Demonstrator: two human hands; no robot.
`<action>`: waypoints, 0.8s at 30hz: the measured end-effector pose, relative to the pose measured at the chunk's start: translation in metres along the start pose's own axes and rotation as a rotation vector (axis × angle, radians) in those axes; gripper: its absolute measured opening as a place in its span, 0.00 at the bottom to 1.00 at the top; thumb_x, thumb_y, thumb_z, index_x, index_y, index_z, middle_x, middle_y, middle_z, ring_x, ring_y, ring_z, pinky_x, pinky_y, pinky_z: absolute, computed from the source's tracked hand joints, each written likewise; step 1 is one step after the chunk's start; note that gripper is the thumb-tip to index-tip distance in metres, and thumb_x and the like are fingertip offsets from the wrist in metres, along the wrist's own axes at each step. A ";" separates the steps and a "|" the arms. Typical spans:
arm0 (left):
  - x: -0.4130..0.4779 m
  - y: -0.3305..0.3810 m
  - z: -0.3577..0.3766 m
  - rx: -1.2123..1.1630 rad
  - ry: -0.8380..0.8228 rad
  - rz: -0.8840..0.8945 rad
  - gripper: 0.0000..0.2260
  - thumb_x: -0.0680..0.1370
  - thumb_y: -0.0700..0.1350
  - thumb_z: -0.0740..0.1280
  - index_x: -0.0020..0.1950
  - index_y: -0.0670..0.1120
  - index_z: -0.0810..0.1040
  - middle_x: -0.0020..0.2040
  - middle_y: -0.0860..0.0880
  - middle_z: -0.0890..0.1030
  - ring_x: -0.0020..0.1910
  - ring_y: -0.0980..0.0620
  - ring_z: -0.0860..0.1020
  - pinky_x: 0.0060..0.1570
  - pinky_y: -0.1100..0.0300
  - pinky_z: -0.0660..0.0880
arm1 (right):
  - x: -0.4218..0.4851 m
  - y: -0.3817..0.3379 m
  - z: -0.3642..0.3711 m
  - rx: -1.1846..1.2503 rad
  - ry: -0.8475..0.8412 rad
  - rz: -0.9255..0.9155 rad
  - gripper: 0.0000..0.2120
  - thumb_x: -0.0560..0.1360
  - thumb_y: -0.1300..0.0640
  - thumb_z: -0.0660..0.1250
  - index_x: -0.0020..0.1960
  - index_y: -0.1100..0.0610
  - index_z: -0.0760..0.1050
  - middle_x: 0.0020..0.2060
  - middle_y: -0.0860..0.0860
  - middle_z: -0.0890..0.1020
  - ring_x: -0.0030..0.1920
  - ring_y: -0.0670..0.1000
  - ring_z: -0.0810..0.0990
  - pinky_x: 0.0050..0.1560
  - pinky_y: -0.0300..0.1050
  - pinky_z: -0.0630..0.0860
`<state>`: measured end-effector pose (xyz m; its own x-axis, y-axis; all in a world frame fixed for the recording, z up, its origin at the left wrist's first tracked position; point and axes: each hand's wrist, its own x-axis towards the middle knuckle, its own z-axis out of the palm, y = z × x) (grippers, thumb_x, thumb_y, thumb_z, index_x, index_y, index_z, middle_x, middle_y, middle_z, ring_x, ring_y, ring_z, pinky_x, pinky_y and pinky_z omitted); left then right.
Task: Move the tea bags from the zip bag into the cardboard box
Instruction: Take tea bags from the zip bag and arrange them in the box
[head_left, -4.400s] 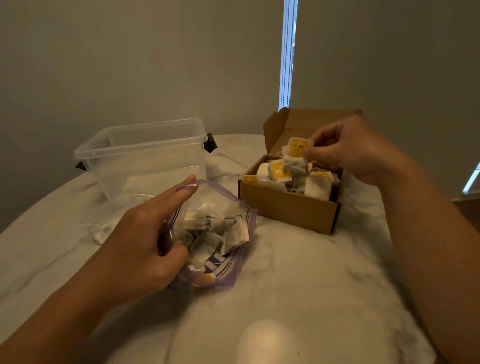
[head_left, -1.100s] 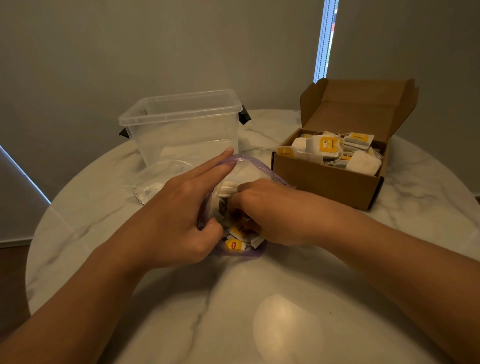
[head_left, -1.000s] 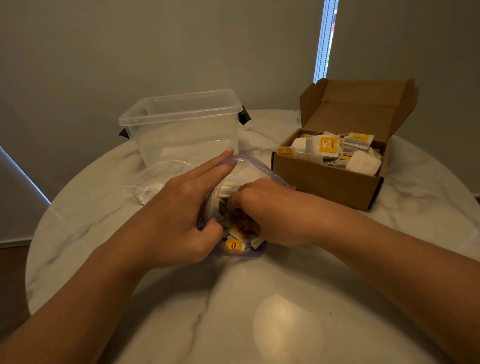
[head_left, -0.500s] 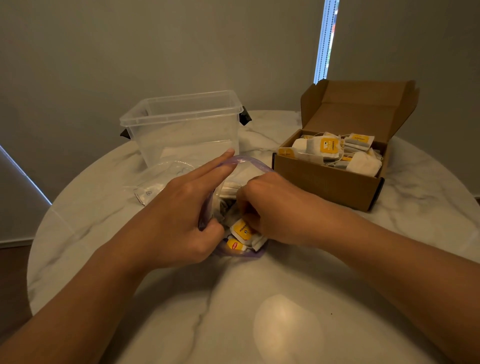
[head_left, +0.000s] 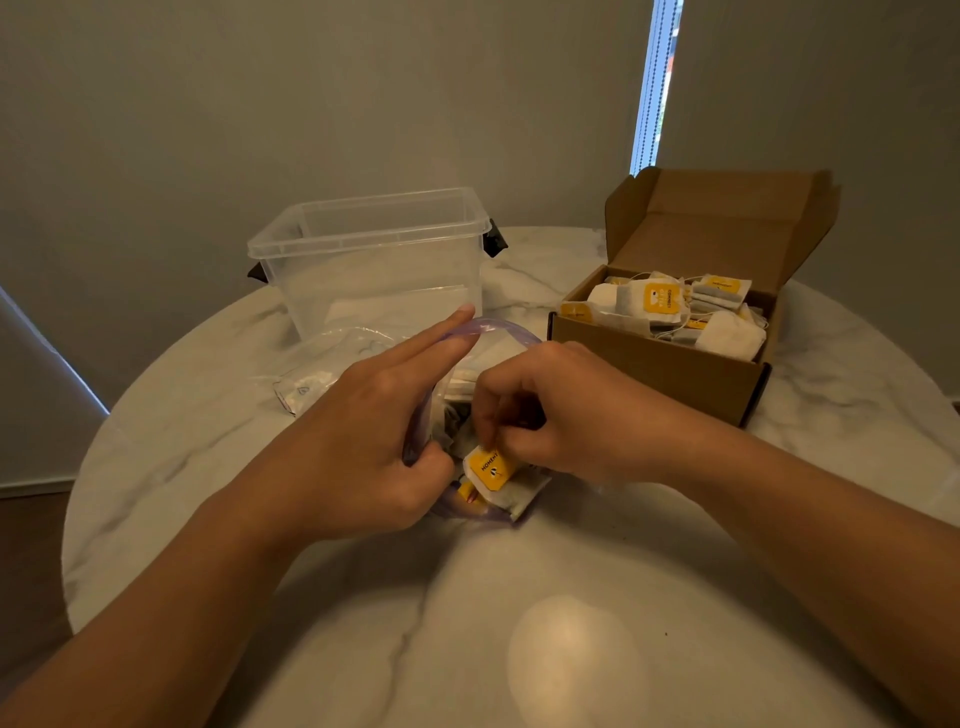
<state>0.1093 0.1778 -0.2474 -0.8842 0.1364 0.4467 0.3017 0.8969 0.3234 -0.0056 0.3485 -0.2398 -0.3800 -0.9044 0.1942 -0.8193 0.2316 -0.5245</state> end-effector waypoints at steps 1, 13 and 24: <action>0.000 0.000 0.000 0.000 0.002 0.003 0.36 0.68 0.46 0.61 0.78 0.47 0.64 0.79 0.53 0.62 0.76 0.60 0.60 0.72 0.64 0.63 | 0.000 0.000 -0.001 0.008 -0.011 -0.003 0.08 0.75 0.61 0.69 0.45 0.49 0.82 0.41 0.45 0.83 0.42 0.43 0.82 0.43 0.41 0.81; 0.001 -0.001 -0.001 -0.027 0.003 0.026 0.36 0.68 0.46 0.62 0.78 0.51 0.63 0.79 0.57 0.61 0.76 0.62 0.59 0.71 0.66 0.64 | -0.013 0.000 -0.027 0.151 0.008 -0.059 0.06 0.71 0.62 0.75 0.46 0.55 0.82 0.39 0.46 0.83 0.40 0.45 0.81 0.41 0.41 0.81; 0.000 -0.006 0.001 -0.036 0.008 0.029 0.37 0.68 0.50 0.61 0.79 0.53 0.62 0.78 0.64 0.58 0.75 0.64 0.61 0.66 0.67 0.68 | -0.043 0.054 -0.096 0.554 0.444 -0.053 0.07 0.67 0.61 0.74 0.44 0.55 0.84 0.39 0.53 0.84 0.40 0.52 0.82 0.41 0.42 0.79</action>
<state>0.1075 0.1726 -0.2500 -0.8720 0.1584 0.4632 0.3400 0.8767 0.3402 -0.0749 0.4340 -0.1974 -0.5813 -0.6509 0.4883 -0.5472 -0.1314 -0.8266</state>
